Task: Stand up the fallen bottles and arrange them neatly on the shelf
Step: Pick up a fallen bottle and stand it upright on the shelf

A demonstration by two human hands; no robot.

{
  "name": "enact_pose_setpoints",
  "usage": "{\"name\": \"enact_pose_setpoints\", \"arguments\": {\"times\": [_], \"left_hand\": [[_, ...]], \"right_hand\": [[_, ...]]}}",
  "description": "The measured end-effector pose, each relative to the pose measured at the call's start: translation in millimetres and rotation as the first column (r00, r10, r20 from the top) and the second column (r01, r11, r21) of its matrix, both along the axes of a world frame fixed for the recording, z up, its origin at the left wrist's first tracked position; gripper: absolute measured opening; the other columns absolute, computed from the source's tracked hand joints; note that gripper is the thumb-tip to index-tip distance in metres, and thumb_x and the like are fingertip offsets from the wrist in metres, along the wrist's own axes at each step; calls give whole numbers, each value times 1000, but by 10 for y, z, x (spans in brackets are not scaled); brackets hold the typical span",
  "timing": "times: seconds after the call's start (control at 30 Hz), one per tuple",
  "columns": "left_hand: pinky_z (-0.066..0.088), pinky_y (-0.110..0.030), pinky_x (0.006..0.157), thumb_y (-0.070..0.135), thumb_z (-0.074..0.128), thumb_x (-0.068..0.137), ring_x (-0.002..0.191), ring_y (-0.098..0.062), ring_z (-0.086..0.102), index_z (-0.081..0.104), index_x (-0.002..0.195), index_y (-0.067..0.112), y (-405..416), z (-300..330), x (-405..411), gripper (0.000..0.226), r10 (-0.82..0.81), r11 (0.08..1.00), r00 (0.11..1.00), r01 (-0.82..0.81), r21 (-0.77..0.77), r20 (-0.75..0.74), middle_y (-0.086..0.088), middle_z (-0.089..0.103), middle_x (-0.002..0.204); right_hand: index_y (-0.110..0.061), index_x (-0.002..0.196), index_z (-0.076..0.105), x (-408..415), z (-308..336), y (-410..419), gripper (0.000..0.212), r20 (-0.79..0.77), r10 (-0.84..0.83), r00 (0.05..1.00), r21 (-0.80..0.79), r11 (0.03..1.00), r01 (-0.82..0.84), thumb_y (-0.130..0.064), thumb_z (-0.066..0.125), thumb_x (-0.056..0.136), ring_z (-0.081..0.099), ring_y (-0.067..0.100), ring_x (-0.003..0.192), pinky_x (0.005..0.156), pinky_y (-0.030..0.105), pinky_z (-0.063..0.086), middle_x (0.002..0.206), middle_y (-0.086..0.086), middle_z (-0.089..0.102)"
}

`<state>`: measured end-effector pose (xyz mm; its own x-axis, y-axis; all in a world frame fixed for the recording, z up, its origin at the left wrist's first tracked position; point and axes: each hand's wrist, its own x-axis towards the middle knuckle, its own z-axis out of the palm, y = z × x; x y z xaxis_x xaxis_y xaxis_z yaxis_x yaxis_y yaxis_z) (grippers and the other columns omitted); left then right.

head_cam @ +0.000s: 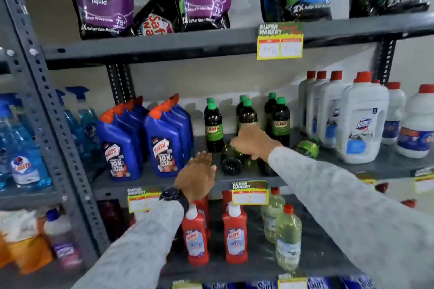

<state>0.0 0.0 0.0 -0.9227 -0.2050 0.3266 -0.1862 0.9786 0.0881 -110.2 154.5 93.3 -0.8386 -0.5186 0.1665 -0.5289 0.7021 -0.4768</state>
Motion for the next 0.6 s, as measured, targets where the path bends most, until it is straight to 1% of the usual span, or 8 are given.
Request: {"name": "enact_pose_setpoints", "arguments": {"times": [0.03,0.1,0.17,0.27,0.33,0.47,0.53,0.6], "left_hand": [[28,-44,122,33,31,107,153,-31,29,30,156,2,-20,-58,-36,58,3,1000,1000,-3,4,18,-18,33,164],[29,-44,122,37,30,105,151,-31,33,36,153,2,-76,-117,-70,60,13,997,1000,-15,72,22,-19,38,161],[29,-44,121,44,23,100,149,-32,36,41,150,2,-115,-119,-92,67,33,995,999,-36,93,33,-19,41,159],[26,-46,123,49,17,97,149,-32,35,41,149,2,-170,-145,-94,75,15,997,999,-18,80,36,-20,41,158],[25,-46,124,48,17,99,150,-30,35,41,150,3,-199,-184,-86,73,14,998,1000,-15,68,13,-19,41,159],[28,-44,123,44,15,100,147,-29,40,47,146,5,-170,-206,-64,68,-1,1000,1000,1,10,-15,-17,46,156],[28,-44,122,40,15,102,148,-28,39,45,147,4,-156,-197,-72,65,-5,1000,1000,5,-28,7,-18,44,157],[26,-43,123,38,18,105,149,-27,37,42,150,4,-157,-197,-74,61,-5,1000,1000,5,-12,6,-17,41,159]], "right_hand": [[-1,100,63,-72,-20,-56,26,73,9,997,29,1000,-11,-26,57,98,63,23,64,54,30,54,81,9,60],[-7,101,59,-202,-52,-165,27,233,9,973,13,1000,-12,-33,63,95,74,35,76,63,40,65,97,14,66],[-7,105,58,-287,-63,-292,40,326,-21,945,3,1000,21,-43,69,92,71,44,80,67,50,66,114,17,64],[-11,141,52,-401,-126,-419,73,377,-106,920,50,994,94,-58,70,88,59,40,71,54,46,62,138,16,57],[-12,138,54,-460,-141,-455,73,388,-136,912,39,991,131,-60,72,86,60,39,72,49,45,62,131,15,58],[-9,96,54,-506,-213,-463,50,544,-175,821,-37,972,232,-48,82,83,61,41,76,42,48,59,95,15,53],[-12,98,56,-477,-212,-442,43,599,-166,783,-80,961,265,-43,83,83,64,41,79,40,46,58,95,16,58],[-12,111,59,-443,-216,-420,44,632,-129,764,-117,959,258,-41,81,86,69,37,81,40,43,58,99,17,64]]}}
